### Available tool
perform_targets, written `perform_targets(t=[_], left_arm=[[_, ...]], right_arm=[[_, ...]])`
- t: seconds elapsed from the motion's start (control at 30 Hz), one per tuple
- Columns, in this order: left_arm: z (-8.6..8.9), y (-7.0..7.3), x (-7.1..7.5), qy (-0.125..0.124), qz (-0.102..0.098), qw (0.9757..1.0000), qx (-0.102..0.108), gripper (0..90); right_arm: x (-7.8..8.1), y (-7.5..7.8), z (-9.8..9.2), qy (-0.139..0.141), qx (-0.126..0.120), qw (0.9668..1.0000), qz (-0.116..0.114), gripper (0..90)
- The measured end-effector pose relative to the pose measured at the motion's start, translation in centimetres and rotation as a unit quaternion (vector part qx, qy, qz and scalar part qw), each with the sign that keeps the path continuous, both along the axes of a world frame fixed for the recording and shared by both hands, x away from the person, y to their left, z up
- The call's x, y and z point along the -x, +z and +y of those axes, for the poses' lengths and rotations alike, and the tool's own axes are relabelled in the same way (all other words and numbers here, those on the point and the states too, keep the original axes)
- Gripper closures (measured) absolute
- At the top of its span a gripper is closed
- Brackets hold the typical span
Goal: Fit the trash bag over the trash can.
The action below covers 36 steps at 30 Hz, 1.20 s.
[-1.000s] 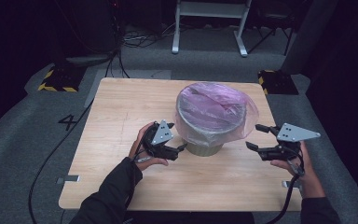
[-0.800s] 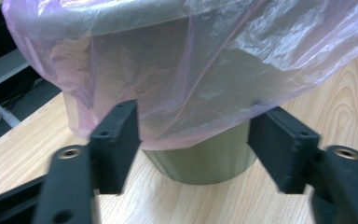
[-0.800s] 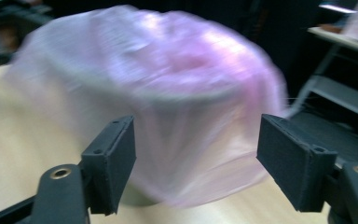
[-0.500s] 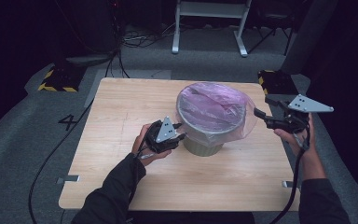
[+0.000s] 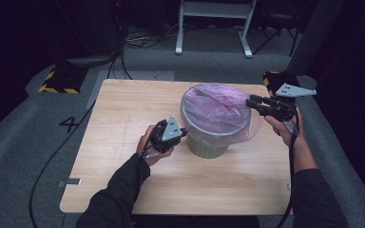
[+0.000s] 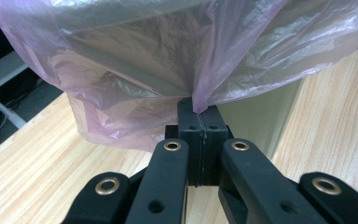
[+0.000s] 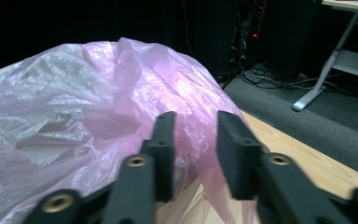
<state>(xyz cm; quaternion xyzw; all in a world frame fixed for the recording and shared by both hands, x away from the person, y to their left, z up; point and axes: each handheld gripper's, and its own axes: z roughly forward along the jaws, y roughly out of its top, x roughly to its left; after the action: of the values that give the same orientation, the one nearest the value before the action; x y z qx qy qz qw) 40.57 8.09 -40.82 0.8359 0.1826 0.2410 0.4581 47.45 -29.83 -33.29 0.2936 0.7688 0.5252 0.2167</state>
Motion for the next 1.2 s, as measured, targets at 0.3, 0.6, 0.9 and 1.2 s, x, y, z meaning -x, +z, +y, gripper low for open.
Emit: perform_targets(t=[0.3,0.6,0.9,1.2], left_arm=[[-0.2,-0.3,-0.3,-0.001,0.004,0.9998,-0.02,90.0],[-0.3,-0.7,-0.4,-0.011,0.014,0.9993,-0.034,90.0],[-0.1,-1.0,-0.4,-0.014,0.019,0.9991,-0.034,90.0],[0.2,-1.4,-0.5,-0.011,0.019,0.9987,-0.046,90.0]], right_arm=[[-1.2,0.4,0.3,-0.045,-0.027,0.9986,0.0,86.0],[-3.9,-0.4,0.8,-0.117,-0.024,0.9924,0.027,89.5],[-5.8,-3.0,1.7,-0.131,0.004,0.9887,0.074,90.0],[-6.8,-5.6,2.9,-0.109,0.021,0.987,0.116,90.0]])
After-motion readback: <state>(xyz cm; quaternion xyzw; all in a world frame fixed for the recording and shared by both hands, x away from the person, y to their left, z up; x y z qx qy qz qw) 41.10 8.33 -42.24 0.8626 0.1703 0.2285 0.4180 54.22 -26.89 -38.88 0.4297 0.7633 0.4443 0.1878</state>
